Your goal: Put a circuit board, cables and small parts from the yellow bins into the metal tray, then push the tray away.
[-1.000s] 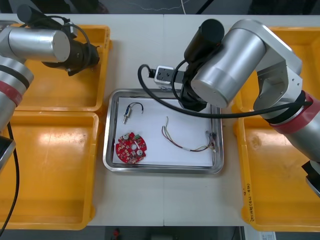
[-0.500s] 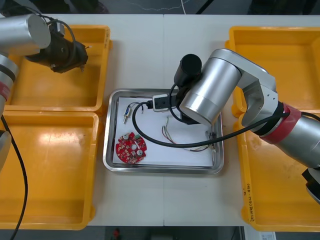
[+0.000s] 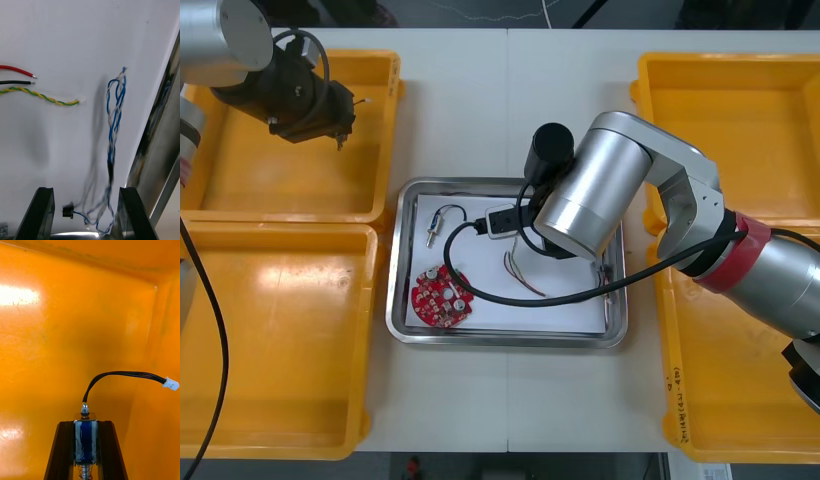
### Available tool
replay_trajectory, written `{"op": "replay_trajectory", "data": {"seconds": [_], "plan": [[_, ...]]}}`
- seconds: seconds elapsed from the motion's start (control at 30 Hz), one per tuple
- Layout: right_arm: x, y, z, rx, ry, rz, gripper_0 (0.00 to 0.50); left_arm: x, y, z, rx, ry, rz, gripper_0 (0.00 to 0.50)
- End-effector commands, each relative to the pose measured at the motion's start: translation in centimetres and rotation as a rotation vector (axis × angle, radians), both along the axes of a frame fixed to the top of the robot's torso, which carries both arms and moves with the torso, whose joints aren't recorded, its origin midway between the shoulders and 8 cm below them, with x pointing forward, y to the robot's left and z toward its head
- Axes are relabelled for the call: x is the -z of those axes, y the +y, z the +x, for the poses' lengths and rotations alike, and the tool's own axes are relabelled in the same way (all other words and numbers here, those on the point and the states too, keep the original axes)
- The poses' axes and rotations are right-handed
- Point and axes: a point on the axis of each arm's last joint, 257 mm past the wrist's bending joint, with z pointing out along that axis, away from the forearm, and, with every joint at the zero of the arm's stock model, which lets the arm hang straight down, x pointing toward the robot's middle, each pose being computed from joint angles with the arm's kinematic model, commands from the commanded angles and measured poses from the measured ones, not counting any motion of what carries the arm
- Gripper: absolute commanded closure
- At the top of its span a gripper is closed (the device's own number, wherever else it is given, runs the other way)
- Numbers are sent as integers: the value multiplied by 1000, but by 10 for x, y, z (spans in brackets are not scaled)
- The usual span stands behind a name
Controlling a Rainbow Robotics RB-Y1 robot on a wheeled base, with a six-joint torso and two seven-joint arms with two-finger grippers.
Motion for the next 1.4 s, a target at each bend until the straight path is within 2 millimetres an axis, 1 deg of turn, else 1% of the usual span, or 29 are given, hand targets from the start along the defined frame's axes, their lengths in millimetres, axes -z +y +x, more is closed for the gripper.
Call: {"op": "replay_trajectory", "data": {"seconds": [0.03, 0.23, 0.4, 0.7, 0.77, 0.83, 0.87, 0.9, 0.97, 1.07, 1.17, 1.3, 1.4], "plan": [[2, 25, -11, -65, 7, 9, 0, -56, 13, -1, 17, -65, 54, 498], [1, 28, -14, -71, 10, 3, 0, -68, 5, -22, 56, -26, 97, 499], [-7, 25, -19, -69, -4, -26, 0, -74, -1, -36, 83, 2, 127, 499], [-42, 15, -44, -32, -29, -80, 0, -75, -12, -62, 142, 17, 168, 498], [-51, 9, -52, -6, -20, -88, 0, -73, -16, -68, 161, 23, 180, 497], [-56, 2, -60, 17, -6, -92, 0, -71, -22, -72, 183, 19, 196, 499], [-61, -1, -64, 33, -2, -81, 0, -68, -26, -75, 194, 16, 207, 499], [-68, 1, -64, 38, -15, -52, 0, -65, -29, -78, 205, 14, 219, 499], [-76, 1, -65, 43, -27, -9, 0, -63, -34, -81, 220, 9, 231, 499], [-80, -2, -71, 57, -32, 45, 0, -59, -42, -85, 243, 9, 247, 498], [-86, -13, -75, 96, -43, 113, 0, -57, -53, -92, 274, 14, 264, 497], [-91, -38, -82, 165, -42, 207, 0, -54, -72, -100, 318, 12, 282, 497], [-95, -56, -86, 255, -32, 301, 0, -50, -89, -106, 347, 15, 281, 499]]}}
